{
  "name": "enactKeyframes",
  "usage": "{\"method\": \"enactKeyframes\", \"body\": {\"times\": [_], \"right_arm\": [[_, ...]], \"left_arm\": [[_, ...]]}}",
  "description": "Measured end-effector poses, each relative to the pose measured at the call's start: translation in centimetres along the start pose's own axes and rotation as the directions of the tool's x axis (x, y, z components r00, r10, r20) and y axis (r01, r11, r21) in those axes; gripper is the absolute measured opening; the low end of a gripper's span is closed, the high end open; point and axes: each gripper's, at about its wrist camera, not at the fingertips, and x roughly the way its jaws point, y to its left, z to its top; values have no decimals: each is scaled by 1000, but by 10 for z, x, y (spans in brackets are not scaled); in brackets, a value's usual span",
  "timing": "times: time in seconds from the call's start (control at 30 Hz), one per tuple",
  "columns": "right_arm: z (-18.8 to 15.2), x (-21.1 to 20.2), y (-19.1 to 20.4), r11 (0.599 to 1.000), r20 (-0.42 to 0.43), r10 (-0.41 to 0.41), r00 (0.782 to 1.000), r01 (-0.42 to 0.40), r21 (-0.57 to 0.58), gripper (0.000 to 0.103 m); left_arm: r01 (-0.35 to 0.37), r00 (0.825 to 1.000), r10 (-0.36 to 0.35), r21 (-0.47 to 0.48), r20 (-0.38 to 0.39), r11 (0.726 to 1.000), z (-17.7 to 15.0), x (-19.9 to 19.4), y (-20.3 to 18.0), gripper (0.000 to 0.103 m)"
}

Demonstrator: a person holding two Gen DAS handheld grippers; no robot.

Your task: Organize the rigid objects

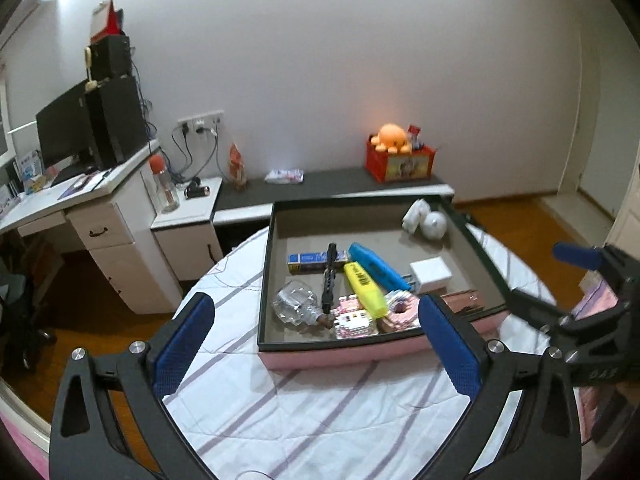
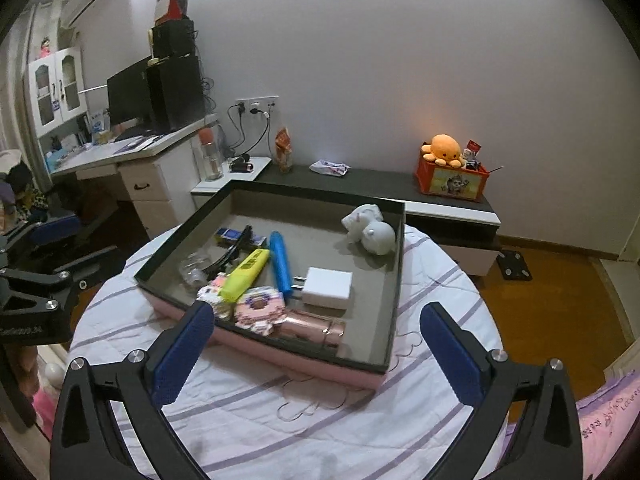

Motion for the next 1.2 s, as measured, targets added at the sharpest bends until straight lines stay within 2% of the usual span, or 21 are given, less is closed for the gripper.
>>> {"method": "enactKeyframes", "body": {"times": [0.13,0.2,0.33,0.47,0.57,0.67,0.83,0.97,1.2], "right_arm": [[-3,-17,12,1000,61,-10,998,11,-5,103],[-4,-23,17,1000,76,-18,997,19,-6,103],[-12,-37,27,1000,103,7,995,-8,10,103],[-24,-54,39,998,135,49,990,-52,17,103],[-33,-67,49,993,160,115,980,-119,16,103],[-38,-73,60,988,160,155,975,-155,-12,103],[-42,-87,79,983,169,181,969,-174,-56,103],[-47,-104,94,977,199,207,958,-192,-88,103],[-55,-133,108,974,229,219,948,-197,-115,103]], "left_arm": [[25,999,-25,-22,27,999,-8,-19,-4,103],[5,1000,-4,-29,30,1000,-12,-28,-4,103],[47,998,-43,-73,48,996,-25,-56,1,103],[-26,997,30,-52,68,998,-37,-93,2,103],[-44,997,46,-30,70,999,-45,-118,3,103],[-56,995,60,-49,83,997,-54,-146,9,103],[-91,988,102,-95,113,991,-62,-185,19,103],[-82,984,98,-111,148,990,-68,-213,21,103],[-93,972,108,-83,208,992,-71,-244,16,103]]}}
